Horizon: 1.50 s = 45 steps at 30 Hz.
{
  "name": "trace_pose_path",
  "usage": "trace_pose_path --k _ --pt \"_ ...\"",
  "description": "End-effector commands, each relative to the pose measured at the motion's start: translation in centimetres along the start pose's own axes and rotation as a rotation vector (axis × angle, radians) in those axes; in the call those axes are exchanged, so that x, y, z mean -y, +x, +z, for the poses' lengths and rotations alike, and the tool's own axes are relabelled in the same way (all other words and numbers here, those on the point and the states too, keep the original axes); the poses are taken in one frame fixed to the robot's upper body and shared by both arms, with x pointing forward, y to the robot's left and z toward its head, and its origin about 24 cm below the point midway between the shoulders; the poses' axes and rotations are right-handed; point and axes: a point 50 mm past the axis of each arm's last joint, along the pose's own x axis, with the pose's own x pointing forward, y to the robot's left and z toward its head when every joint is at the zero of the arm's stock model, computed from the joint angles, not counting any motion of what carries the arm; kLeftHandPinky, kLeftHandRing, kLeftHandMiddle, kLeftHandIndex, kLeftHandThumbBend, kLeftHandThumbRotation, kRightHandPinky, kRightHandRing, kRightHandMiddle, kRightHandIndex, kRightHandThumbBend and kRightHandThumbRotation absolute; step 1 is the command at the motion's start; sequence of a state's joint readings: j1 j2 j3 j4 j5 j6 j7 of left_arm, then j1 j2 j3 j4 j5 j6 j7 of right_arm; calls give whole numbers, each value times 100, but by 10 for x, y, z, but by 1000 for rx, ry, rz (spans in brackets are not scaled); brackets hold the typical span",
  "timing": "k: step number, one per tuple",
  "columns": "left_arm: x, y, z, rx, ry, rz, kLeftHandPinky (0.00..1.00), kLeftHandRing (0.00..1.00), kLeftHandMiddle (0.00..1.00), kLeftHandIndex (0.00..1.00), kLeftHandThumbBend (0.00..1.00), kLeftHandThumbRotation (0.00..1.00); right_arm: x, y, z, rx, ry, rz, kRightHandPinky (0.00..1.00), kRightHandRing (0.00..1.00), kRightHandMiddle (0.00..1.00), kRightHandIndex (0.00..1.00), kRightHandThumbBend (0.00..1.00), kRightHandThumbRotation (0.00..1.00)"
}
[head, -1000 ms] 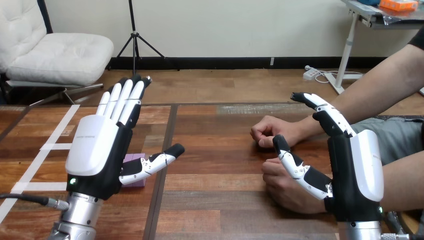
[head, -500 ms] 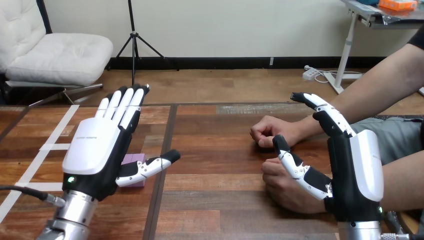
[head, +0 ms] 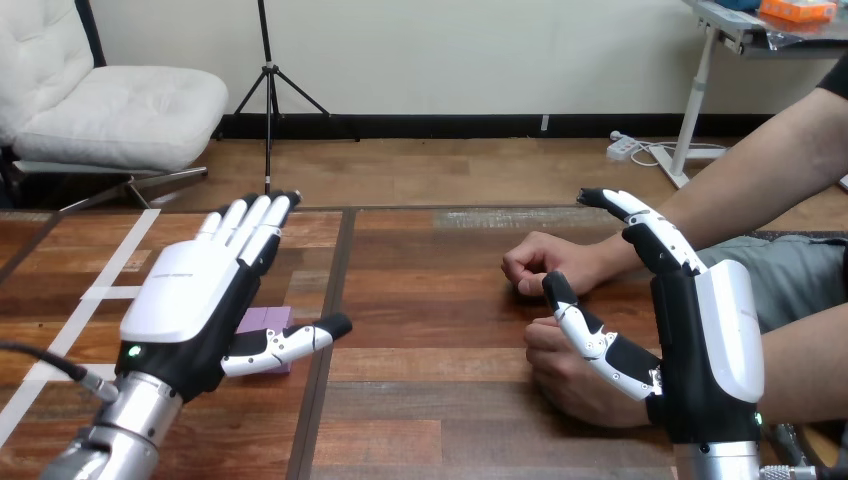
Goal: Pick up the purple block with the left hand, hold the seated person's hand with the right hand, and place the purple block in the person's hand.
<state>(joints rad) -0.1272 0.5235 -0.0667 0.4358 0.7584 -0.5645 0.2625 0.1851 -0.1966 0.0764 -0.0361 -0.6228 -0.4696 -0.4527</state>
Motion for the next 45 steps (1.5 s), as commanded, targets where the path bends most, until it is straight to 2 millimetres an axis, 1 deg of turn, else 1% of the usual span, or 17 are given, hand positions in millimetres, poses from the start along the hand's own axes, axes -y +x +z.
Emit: trace_pose_path --k 1,7,16,36,45 --pt "-15 21 2 52 2 -15 100 100 100 100 78 84 6 15 9 58 9 -49 76 83 83 78 44 40" --pt "-14 24 -1 48 4 -74 100 100 100 100 79 82 7 16 9 60 6 -47 76 83 83 78 44 40" --pt "-11 30 -8 45 7 -146 100 100 100 100 81 83 7 16 8 59 3 -41 76 84 83 78 44 40" --pt "0 37 -18 41 -15 -163 100 100 100 100 83 85 9 17 7 64 -10 -38 76 83 83 77 44 41" --pt "6 38 -21 36 21 -160 100 100 100 100 84 90 10 17 7 65 -18 -36 76 84 83 78 44 41"
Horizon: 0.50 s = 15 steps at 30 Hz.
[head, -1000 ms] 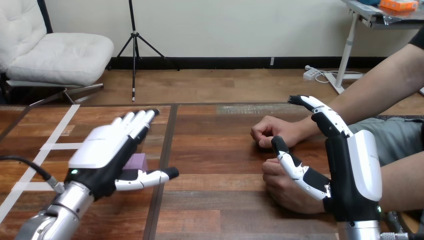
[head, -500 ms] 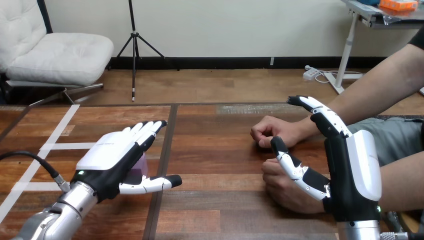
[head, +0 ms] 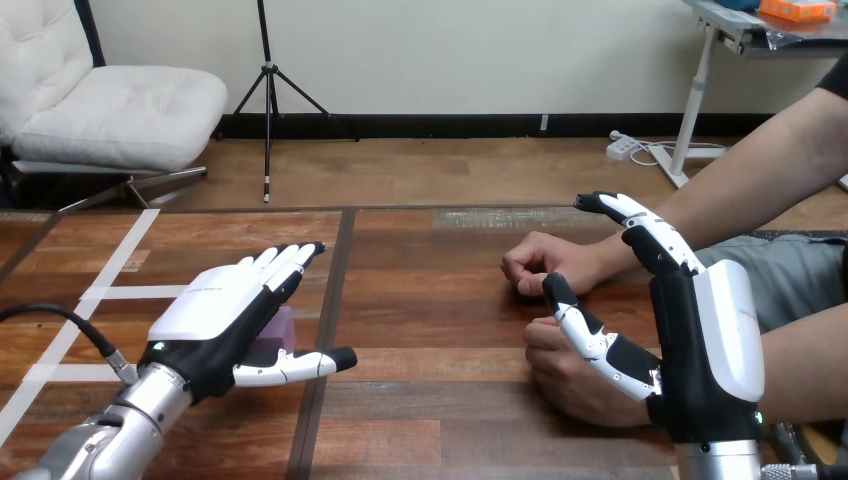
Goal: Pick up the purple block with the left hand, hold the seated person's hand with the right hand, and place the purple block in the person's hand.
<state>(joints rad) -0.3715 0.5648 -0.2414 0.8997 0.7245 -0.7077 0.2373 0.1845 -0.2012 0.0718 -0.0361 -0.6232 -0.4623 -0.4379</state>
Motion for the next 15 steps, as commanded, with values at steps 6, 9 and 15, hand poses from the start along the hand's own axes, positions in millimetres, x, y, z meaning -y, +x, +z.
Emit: trace_pose_path --k 6,9,15 --pt "-19 18 2 32 108 83 100 100 100 100 84 96 10 16 8 70 -11 -51 76 84 84 78 44 41" --pt "-18 18 1 26 139 90 100 100 100 100 84 98 10 16 8 69 -14 -49 76 84 84 78 44 41" --pt "-16 19 -1 17 201 105 100 100 100 100 83 100 10 16 7 66 -19 -48 76 84 83 77 44 41"
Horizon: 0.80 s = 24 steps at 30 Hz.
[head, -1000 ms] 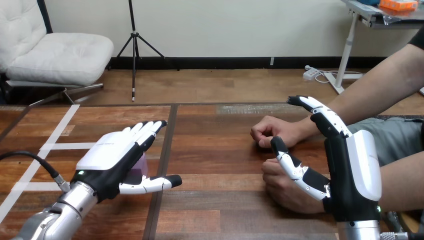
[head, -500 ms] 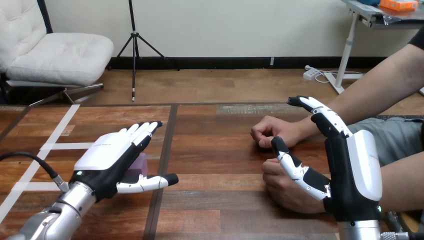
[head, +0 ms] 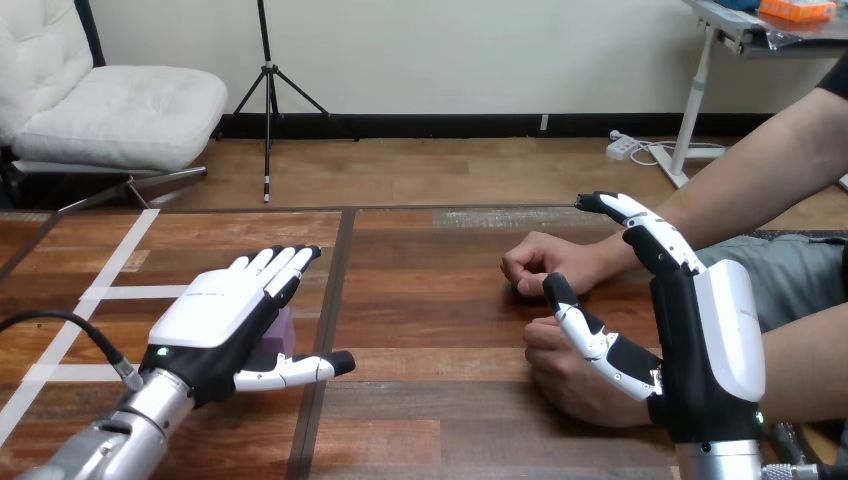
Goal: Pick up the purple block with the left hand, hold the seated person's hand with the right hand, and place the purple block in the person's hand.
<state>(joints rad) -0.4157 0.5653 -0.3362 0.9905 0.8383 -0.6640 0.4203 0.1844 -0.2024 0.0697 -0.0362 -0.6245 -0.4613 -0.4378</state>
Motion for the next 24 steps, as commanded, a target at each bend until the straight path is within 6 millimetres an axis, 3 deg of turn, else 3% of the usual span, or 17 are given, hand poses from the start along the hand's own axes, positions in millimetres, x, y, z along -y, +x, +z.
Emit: trace_pose_path --k 1,24 --pt "-25 18 0 26 91 94 100 100 100 100 82 100 10 16 8 67 -17 -48 76 84 83 77 44 41" --pt "-20 20 -6 -19 213 75 100 100 100 100 80 100 13 16 5 71 -45 -40 76 83 83 77 44 41"
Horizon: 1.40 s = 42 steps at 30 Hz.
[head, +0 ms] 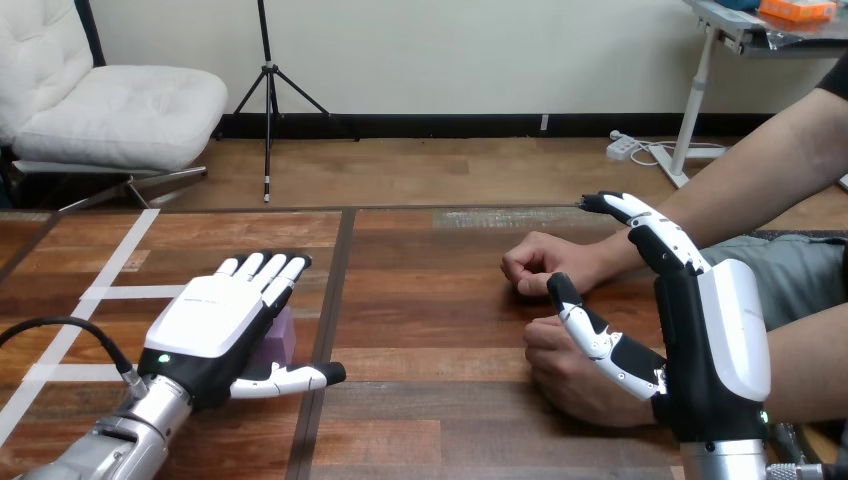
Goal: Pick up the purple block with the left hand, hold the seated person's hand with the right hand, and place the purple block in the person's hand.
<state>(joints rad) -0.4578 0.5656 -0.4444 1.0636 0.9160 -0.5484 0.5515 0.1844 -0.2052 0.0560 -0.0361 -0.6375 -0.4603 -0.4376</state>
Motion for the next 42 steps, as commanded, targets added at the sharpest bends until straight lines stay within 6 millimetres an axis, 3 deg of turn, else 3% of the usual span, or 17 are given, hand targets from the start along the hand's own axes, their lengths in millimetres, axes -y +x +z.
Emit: trace_pose_path --k 1,42 --pt "-28 19 -3 19 66 83 100 100 100 100 79 100 10 15 7 71 -23 -38 76 83 83 77 44 42" --pt "-18 25 -9 -65 70 -108 100 100 100 100 80 100 13 14 5 82 -42 -18 78 83 81 76 44 37"
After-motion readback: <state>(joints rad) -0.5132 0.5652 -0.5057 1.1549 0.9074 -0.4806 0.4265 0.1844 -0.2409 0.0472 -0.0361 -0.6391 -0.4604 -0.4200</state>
